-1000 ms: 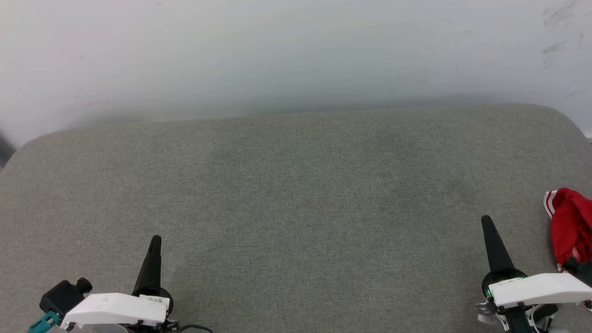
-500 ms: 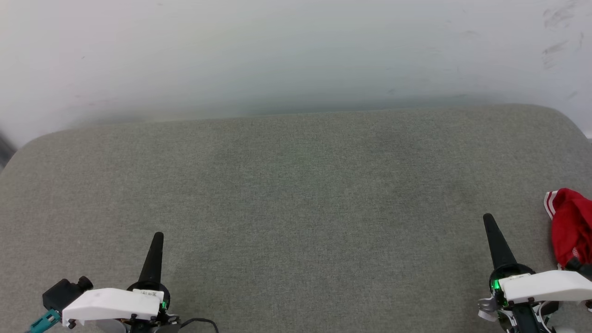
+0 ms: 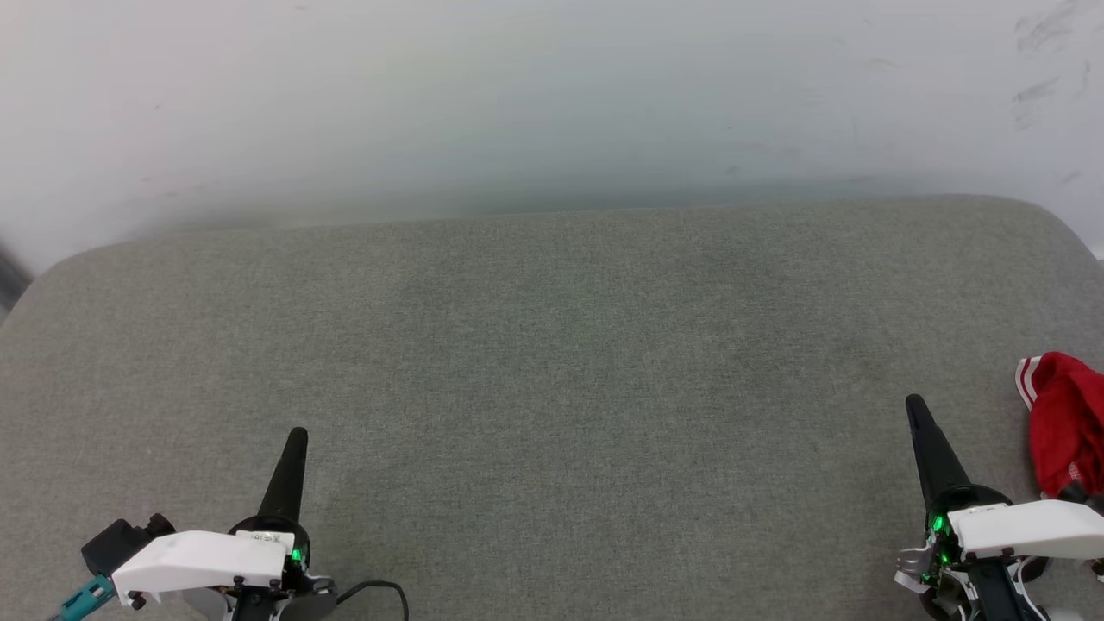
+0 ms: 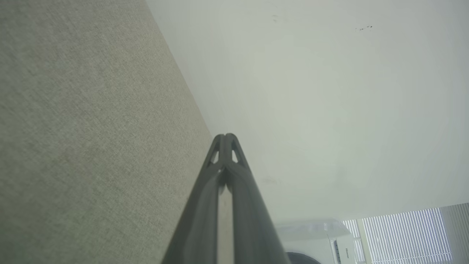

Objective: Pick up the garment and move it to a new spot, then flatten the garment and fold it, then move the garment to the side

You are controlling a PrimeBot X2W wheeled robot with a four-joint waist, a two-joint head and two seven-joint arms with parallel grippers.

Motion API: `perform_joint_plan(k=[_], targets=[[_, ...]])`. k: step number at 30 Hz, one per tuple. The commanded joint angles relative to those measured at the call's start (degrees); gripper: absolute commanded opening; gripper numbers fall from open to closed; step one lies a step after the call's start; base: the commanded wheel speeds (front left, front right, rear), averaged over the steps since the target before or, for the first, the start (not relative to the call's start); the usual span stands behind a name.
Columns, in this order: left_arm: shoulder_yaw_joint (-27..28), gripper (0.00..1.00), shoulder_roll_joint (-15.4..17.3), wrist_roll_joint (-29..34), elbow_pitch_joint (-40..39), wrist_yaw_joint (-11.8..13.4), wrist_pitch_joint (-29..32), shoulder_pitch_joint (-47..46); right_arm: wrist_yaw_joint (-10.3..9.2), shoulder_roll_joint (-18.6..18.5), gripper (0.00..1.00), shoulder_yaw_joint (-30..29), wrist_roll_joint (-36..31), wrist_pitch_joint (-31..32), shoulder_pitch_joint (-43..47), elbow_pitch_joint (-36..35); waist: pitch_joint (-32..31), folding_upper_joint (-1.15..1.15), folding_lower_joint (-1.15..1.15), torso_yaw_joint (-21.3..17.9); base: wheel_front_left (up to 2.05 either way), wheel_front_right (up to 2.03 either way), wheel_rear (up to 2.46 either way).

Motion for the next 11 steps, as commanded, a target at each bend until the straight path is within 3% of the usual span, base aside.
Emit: perform_joint_plan(k=[1, 11], targets=[[0.1, 0.00, 0.0, -1.0, -0.1, -0.1, 0.3, -1.3, 0.01, -0.3, 0.00, -0.2, 1.3, 0.4, -1.0, 0.0, 0.0, 0.00, 0.00, 0.0, 0.00, 0.00, 0.00], [0.5, 0.00, -0.3, -5.3, 0.9, -0.1, 1.7, -1.9, 0.01, -0.2, 0.00, -0.9, 5.7, 1.6, -1.4, 0.5, 0.0, 0.00, 0.00, 0.1, 0.00, 0.00, 0.00]])
